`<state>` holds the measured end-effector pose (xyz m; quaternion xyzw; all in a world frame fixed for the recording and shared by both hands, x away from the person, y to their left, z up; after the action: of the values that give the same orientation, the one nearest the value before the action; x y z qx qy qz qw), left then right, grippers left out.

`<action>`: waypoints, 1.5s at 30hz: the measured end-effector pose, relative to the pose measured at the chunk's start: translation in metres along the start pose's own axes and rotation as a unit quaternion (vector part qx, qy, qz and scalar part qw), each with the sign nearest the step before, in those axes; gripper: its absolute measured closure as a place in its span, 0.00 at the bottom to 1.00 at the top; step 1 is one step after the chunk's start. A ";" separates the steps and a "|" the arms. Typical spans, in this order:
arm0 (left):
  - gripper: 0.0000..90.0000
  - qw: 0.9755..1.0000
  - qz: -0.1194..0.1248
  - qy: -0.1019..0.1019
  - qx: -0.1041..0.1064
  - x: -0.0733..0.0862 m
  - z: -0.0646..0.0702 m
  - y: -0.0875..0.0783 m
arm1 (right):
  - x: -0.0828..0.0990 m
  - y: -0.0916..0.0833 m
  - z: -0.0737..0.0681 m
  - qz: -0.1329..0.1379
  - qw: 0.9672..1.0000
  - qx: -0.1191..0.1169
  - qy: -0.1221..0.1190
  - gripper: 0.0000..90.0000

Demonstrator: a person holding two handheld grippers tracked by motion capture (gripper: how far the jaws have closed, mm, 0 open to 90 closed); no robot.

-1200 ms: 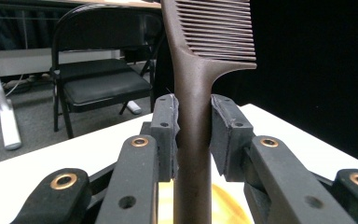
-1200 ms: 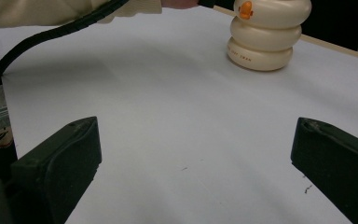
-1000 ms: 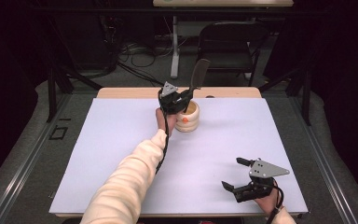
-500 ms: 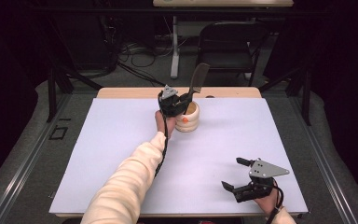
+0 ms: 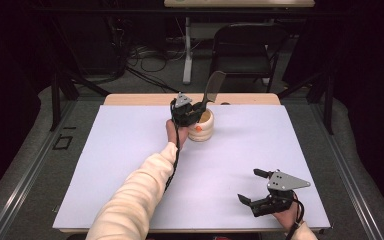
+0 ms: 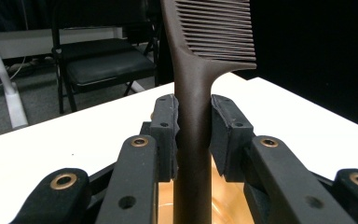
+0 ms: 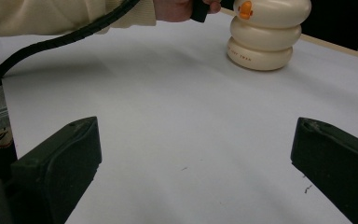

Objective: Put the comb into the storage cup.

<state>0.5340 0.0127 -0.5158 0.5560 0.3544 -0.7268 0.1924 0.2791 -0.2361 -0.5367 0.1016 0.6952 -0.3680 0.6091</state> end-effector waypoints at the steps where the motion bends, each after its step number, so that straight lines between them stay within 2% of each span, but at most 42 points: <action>1: 0.80 1.000 -0.003 0.003 -0.001 0.000 0.000 0.000 | 0.000 0.000 0.000 0.000 1.000 0.000 0.000 0.01; 8: 0.80 1.000 -0.009 0.006 -0.005 0.002 0.001 0.000 | 0.000 0.000 0.000 0.000 1.000 0.000 -0.001 0.01; 16: 0.80 0.999 -0.026 0.027 -0.016 0.005 0.003 -0.001 | 0.000 0.000 0.000 0.000 1.000 0.000 0.000 0.01; 21: 0.80 0.999 -0.033 0.029 -0.016 0.006 0.003 -0.002 | 0.000 0.000 0.000 0.000 1.000 0.000 0.000 0.01; 25: 0.79 0.998 -0.041 0.042 -0.020 0.007 0.005 -0.003 | 0.000 0.000 0.000 -0.001 1.000 0.000 0.000 0.01; 27: 0.74 0.998 -0.035 0.048 -0.012 0.006 0.007 -0.006 | 0.000 0.000 0.000 0.000 1.000 0.000 -0.001 0.01; 29: 0.62 0.998 -0.034 0.055 -0.011 0.004 0.009 -0.009 | 0.000 0.000 0.000 0.000 1.000 0.001 -0.001 0.01; 31: 0.57 0.998 -0.031 0.059 -0.007 0.002 0.010 -0.012 | 0.000 0.000 0.000 0.000 1.000 0.001 0.000 0.01; 34: 0.47 0.998 -0.031 0.056 -0.007 0.000 0.010 -0.016 | 0.000 0.000 0.000 0.000 1.000 0.000 0.000 0.01; 41: 0.36 0.998 -0.032 0.052 -0.008 -0.007 0.009 -0.028 | 0.000 0.000 0.001 0.000 1.000 0.001 0.000 0.01; 45: 0.29 0.997 -0.037 0.064 -0.001 -0.011 0.010 -0.036 | 0.000 0.000 0.001 0.000 1.000 0.001 0.000 0.01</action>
<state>0.5064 0.0285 -0.4928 0.5877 0.3874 -0.6958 0.1425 0.2797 -0.2371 -0.5367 0.1023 0.6947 -0.3690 0.6090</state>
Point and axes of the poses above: each handheld gripper's, and its own axes: y roughly forward along the jaws, x roughly out of its underside, z roughly to its right, the point moved 3 cm from there along y, roughly forward along the jaws
